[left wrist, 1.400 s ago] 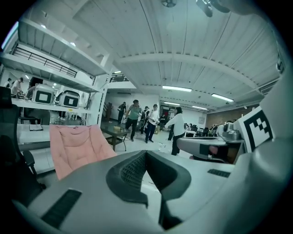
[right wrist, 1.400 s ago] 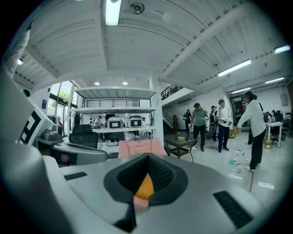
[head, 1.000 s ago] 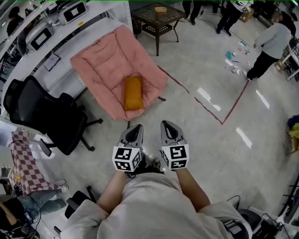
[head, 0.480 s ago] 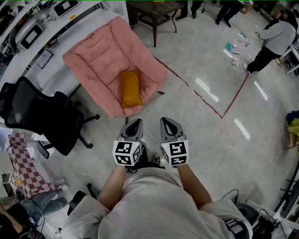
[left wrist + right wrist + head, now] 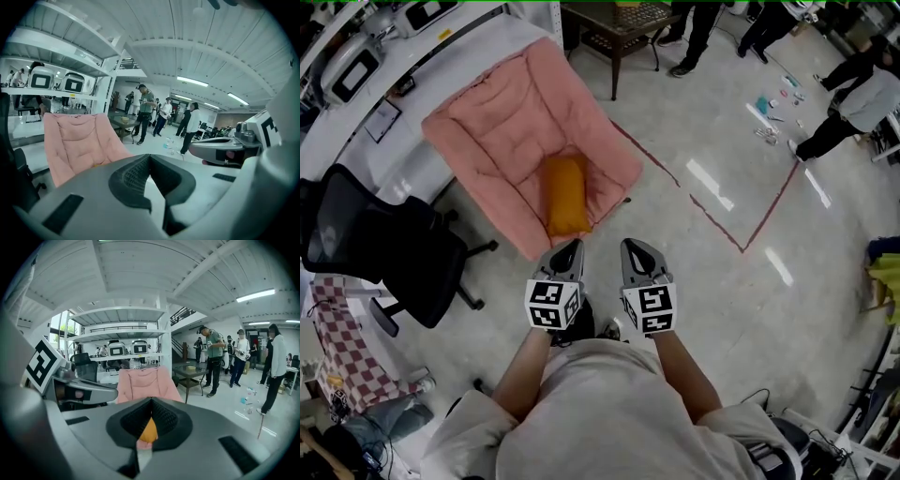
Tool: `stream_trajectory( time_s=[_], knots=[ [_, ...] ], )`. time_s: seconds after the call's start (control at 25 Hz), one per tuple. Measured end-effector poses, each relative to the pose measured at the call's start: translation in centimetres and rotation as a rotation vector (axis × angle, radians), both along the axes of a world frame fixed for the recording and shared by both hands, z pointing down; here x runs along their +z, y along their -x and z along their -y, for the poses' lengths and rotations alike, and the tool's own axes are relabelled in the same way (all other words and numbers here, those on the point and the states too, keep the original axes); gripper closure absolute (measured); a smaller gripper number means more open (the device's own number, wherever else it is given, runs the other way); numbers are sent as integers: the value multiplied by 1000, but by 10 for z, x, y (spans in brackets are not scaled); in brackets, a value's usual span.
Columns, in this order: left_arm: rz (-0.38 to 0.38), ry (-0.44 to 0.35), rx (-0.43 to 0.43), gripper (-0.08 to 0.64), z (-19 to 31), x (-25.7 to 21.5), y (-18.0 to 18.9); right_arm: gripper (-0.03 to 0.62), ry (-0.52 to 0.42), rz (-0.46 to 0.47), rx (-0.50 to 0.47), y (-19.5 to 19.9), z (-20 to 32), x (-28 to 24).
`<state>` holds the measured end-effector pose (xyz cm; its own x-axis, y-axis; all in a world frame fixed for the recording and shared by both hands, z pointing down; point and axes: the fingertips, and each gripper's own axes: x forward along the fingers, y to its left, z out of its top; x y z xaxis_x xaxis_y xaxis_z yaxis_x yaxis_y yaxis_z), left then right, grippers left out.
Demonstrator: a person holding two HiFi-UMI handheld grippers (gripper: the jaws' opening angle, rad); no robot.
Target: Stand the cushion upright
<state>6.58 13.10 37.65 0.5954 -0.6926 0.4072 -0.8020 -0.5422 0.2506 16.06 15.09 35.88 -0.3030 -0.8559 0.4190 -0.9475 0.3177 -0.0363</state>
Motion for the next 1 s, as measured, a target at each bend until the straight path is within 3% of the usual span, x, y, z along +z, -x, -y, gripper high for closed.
stream_trajectory(
  time_s=[0.4, 0.76, 1.0],
  knots=[
    [28, 53, 63, 548, 71, 19, 26, 584, 71, -37, 14, 25, 65, 16],
    [58, 104, 106, 548, 118, 57, 68, 584, 179, -119, -37, 61, 105, 71],
    [142, 243, 109, 548, 130, 128, 87, 584, 300, -197, -111, 69, 111, 140]
  ],
)
